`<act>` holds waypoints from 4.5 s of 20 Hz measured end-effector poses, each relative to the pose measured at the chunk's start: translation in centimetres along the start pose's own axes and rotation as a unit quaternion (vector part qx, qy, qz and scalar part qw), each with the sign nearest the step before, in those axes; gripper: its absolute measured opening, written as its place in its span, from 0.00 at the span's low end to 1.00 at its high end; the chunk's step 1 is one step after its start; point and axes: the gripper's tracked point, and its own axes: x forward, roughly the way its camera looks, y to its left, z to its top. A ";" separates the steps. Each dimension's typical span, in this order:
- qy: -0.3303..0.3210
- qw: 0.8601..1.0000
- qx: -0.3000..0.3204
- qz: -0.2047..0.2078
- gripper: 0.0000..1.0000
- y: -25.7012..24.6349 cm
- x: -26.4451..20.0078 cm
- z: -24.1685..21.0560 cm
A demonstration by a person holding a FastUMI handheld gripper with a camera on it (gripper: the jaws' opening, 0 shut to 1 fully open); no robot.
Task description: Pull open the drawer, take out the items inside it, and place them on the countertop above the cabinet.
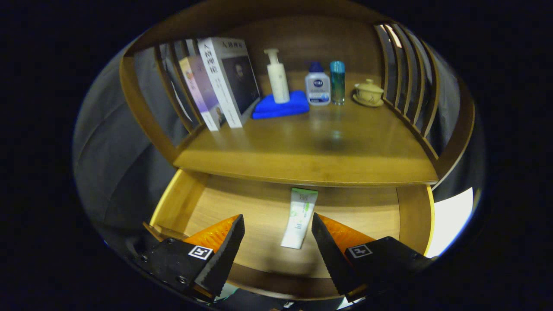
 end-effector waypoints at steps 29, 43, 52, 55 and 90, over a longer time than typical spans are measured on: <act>0.199 0.980 -0.018 0.004 0.39 -1.9 8.1 -4.6; 0.136 0.986 -0.058 0.071 0.39 1.8 -0.9 -3.8; 0.074 0.992 -0.023 0.097 0.39 1.9 -4.1 0.6; 0.039 0.995 0.003 0.093 0.38 0.8 -4.2 3.8; 0.019 0.990 0.135 0.014 1.00 -3.5 3.4 14.1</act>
